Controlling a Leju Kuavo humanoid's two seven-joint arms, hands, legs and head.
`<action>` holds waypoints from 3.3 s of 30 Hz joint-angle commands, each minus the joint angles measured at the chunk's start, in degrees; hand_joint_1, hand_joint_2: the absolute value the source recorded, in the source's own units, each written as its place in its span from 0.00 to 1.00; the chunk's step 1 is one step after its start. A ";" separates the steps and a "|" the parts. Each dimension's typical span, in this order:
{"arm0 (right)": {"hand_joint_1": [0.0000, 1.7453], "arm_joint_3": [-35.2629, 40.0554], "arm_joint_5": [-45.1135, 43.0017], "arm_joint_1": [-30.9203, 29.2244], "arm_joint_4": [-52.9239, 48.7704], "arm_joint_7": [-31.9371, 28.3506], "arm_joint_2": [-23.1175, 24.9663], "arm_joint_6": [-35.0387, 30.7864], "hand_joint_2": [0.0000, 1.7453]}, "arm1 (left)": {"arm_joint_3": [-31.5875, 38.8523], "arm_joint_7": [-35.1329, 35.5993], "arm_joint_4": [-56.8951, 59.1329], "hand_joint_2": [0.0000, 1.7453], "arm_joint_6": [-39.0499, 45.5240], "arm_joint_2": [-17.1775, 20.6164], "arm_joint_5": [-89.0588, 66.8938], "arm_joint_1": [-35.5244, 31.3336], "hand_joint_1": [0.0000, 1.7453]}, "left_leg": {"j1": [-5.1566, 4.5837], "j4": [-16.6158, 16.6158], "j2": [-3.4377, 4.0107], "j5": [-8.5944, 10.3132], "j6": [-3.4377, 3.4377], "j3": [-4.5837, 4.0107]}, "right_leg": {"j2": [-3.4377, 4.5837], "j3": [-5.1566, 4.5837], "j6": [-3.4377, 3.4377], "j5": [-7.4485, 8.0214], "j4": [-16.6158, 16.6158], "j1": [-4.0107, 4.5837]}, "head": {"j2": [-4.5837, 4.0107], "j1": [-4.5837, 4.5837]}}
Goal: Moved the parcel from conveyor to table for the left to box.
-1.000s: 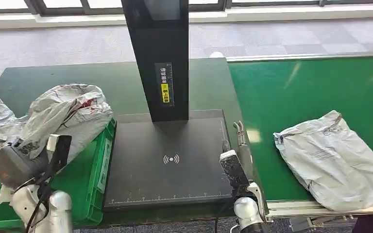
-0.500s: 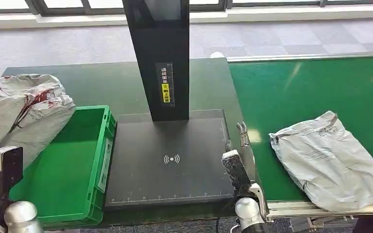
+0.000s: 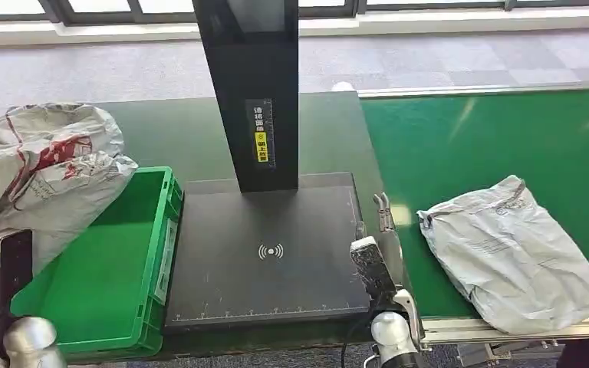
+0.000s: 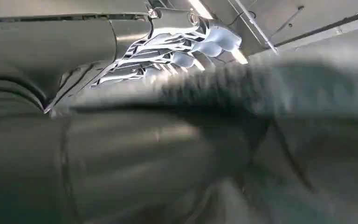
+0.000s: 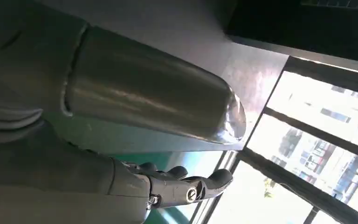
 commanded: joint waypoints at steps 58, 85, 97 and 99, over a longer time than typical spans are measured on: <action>0.00 -8.53 2.62 -1.68 2.77 1.49 2.36 2.58 0.00 | -6.18 2.42 4.66 1.00 -0.11 -2.08 2.14 -1.27 0.00 | -0.01 -0.08 0.06 -0.03 0.04 0.18 | -0.10 0.21 -0.05 -0.03 -0.07 0.02 | 0.00 0.00; 0.00 -10.78 3.22 -0.30 0.83 1.05 2.73 2.72 0.00 | -19.33 -8.39 18.43 1.00 -0.11 -2.08 26.66 -0.26 0.00 | -0.04 -0.08 -0.04 -0.02 0.06 0.18 | -0.24 0.22 -0.03 -0.04 -0.09 -0.01 | 0.00 0.00; 0.00 -10.78 3.22 -0.30 0.83 1.05 2.73 2.72 0.00 | -19.33 -8.39 18.43 1.00 -0.11 -2.08 26.66 -0.26 0.00 | -0.05 -0.10 0.03 -0.04 0.05 0.20 | -0.16 0.23 -0.03 -0.05 -0.09 -0.02 | 0.00 0.00; 0.00 -10.78 3.22 -0.30 0.83 1.05 2.73 2.72 0.00 | -19.33 -8.39 18.43 1.00 -0.11 -2.08 26.66 -0.26 0.00 | -0.04 -0.05 -0.02 -0.02 0.03 0.10 | -0.13 0.14 -0.01 -0.02 -0.05 -0.02 | 0.00 0.00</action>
